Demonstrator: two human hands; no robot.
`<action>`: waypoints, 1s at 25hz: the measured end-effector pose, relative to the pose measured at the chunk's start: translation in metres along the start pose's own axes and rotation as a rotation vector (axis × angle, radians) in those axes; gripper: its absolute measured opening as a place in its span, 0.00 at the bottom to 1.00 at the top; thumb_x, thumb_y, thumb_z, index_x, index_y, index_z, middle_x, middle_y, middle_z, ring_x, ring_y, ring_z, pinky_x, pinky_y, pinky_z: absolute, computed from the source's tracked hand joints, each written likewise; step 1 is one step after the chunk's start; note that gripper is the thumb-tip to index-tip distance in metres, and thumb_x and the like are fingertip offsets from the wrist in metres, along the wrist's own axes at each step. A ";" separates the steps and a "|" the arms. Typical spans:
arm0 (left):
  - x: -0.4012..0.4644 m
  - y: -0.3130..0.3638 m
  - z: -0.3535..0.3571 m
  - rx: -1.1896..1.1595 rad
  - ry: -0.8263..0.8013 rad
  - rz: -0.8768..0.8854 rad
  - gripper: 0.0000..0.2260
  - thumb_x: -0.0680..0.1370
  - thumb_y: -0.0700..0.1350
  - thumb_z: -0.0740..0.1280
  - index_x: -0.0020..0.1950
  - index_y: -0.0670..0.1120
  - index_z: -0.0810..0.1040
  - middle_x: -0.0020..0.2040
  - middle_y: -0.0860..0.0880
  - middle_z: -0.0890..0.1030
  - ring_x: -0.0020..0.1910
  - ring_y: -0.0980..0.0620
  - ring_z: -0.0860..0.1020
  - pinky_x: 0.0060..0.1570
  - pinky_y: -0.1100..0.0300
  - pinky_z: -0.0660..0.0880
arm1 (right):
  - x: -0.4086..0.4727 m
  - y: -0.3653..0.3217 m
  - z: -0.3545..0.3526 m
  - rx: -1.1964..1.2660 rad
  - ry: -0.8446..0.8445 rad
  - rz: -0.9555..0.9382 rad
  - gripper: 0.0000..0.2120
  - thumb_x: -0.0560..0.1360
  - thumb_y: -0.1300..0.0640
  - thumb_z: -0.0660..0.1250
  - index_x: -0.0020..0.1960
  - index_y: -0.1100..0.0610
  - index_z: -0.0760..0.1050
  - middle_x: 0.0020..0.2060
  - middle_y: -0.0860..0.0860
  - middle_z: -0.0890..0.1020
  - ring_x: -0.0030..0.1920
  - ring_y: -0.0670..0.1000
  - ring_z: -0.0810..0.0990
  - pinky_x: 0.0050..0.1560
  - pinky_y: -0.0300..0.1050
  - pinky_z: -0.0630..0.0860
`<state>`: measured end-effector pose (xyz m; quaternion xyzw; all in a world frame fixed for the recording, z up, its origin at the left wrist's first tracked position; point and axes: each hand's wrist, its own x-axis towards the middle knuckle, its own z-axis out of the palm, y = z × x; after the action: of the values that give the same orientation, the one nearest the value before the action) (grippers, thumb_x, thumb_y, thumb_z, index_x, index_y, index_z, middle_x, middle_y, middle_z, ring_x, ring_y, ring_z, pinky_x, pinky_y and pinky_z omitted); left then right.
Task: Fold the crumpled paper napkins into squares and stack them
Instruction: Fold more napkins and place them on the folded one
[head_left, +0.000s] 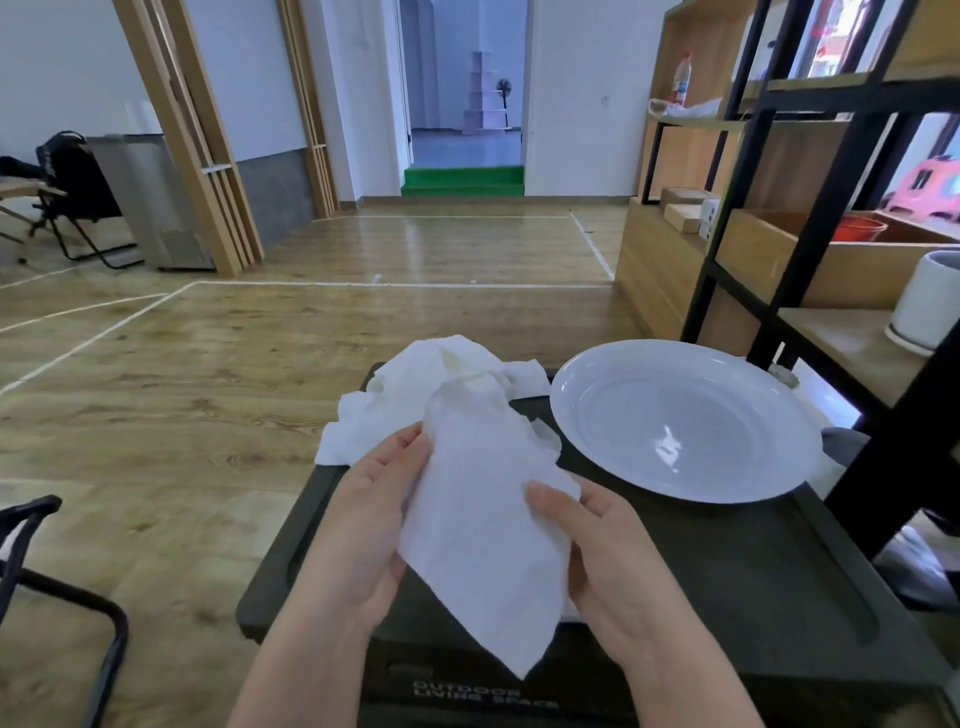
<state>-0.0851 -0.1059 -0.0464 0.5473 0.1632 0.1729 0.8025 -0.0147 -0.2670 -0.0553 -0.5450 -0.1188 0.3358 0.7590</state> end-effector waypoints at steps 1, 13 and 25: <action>0.001 -0.002 -0.001 0.038 0.031 0.014 0.11 0.79 0.49 0.64 0.58 0.49 0.81 0.54 0.48 0.84 0.55 0.48 0.82 0.54 0.50 0.75 | -0.001 -0.001 -0.003 -0.003 0.010 0.007 0.07 0.71 0.54 0.70 0.48 0.51 0.84 0.48 0.52 0.86 0.48 0.53 0.85 0.44 0.49 0.81; -0.011 -0.010 0.015 0.482 -0.080 0.348 0.14 0.74 0.61 0.58 0.44 0.60 0.82 0.41 0.58 0.83 0.42 0.63 0.79 0.43 0.70 0.72 | 0.001 0.005 -0.013 0.064 0.147 -0.096 0.09 0.67 0.61 0.71 0.32 0.50 0.83 0.31 0.48 0.83 0.30 0.44 0.81 0.31 0.38 0.77; -0.007 -0.012 -0.001 0.624 -0.022 0.188 0.05 0.73 0.54 0.68 0.42 0.58 0.84 0.39 0.56 0.85 0.40 0.57 0.83 0.42 0.60 0.76 | 0.001 -0.005 -0.020 0.001 0.123 -0.129 0.27 0.67 0.32 0.60 0.50 0.51 0.84 0.50 0.53 0.85 0.52 0.52 0.84 0.51 0.52 0.78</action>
<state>-0.0907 -0.1130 -0.0574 0.7814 0.1487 0.1819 0.5781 -0.0016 -0.2821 -0.0587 -0.5554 -0.1064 0.2521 0.7853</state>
